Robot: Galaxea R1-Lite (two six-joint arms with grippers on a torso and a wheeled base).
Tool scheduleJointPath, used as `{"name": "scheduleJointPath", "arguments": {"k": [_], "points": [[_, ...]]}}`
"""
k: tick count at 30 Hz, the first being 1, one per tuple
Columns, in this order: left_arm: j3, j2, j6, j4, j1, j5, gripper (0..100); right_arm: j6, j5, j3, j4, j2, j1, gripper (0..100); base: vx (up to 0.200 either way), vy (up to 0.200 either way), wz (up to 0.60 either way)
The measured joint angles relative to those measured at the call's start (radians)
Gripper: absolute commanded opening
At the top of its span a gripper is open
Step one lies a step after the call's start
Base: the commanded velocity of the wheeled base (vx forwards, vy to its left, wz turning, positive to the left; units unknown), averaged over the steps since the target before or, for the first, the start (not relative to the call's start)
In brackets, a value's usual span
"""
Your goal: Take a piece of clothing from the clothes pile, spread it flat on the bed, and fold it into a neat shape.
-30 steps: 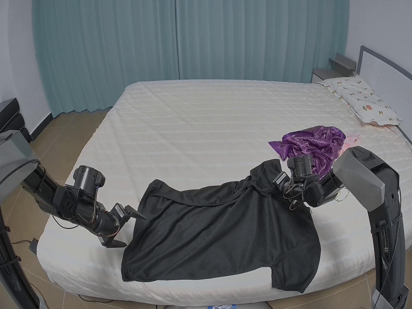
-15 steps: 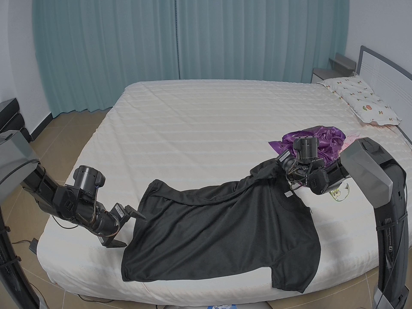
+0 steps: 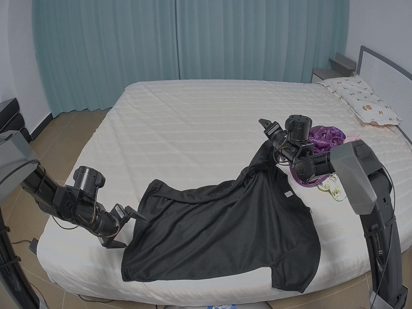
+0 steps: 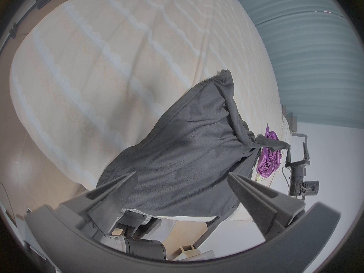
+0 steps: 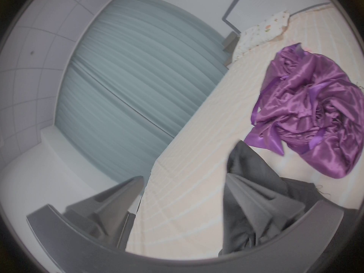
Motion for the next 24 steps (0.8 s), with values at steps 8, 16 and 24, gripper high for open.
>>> {"name": "scheduleJointPath", "arguments": {"k": [8,16,24], "points": [[0.005,-0.001,0.000,-0.004,-0.001,0.001,100,-0.066,-0.049,-0.039,-0.028,0.094,0.014,100,0.000,0.000,0.00],[0.010,-0.001,-0.001,-0.022,-0.001,0.001,100,-0.069,-0.046,0.196,-0.056,0.016,0.001,100,0.000,0.000,0.00],[-0.021,-0.005,-0.038,-0.036,0.002,0.017,100,-0.073,-0.033,0.585,-0.119,-0.144,-0.012,100,0.000,0.000,0.00]]}}
